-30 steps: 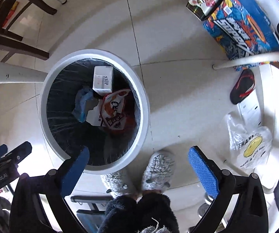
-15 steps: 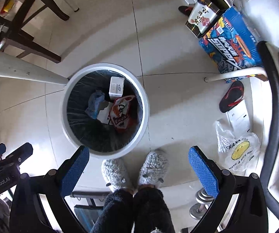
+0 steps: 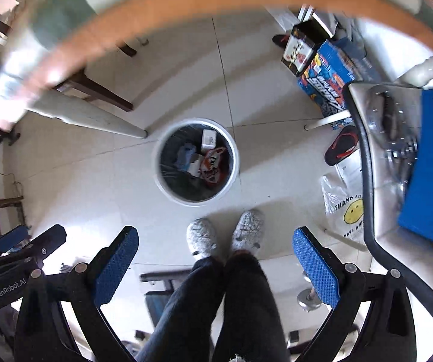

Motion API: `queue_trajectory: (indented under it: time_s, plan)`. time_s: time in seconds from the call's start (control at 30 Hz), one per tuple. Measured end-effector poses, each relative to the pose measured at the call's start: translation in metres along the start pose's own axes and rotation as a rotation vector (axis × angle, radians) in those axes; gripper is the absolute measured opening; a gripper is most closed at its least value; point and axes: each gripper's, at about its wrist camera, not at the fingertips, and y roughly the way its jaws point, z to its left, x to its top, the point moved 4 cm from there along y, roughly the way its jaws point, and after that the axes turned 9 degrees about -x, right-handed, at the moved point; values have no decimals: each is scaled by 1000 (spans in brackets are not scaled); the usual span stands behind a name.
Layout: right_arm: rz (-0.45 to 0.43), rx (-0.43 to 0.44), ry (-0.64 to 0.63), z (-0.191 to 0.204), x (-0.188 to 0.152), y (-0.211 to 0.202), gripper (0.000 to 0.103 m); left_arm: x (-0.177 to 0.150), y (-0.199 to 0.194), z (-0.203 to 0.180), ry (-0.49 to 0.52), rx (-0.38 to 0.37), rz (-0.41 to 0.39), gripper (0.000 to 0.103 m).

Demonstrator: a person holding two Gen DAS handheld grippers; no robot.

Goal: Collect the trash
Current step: 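Grasp the blister pack with the right tool while the left tool grasps the white medicine box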

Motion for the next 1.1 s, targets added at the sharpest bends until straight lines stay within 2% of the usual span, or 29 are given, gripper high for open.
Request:
queue_trajectory:
  time_s: [0.1,0.2,0.37,0.53,0.7,0.8,0.97,1.1]
  plan:
    - [-31,37,27,0,4,-57,103,17,-45,-12,18,-10,-61,103]
    - [-83,60,59,-6,19,-106,103,53,-84,-24,23,-9,-139,103]
    - [-191,59,165,-41,75,-180,103,125,-122,-54,20,-19,-226,103]
    - [-255,32,281,-93,147,-215,103,200,-132,-95,11,-16,-244,103]
    - [-258,41,388,-158,230,-219,103,286,-119,-137,-78,-57,-200,103]
    - [-241,38,443,-196,287,-202,103,337,-94,-162,-177,-104,-129,103]
    - [-166,33,548,-250,378,-157,103,415,-30,-191,-415,-205,28,102]
    - [-98,40,587,-277,435,-119,103,450,11,-194,-598,-264,88,102]
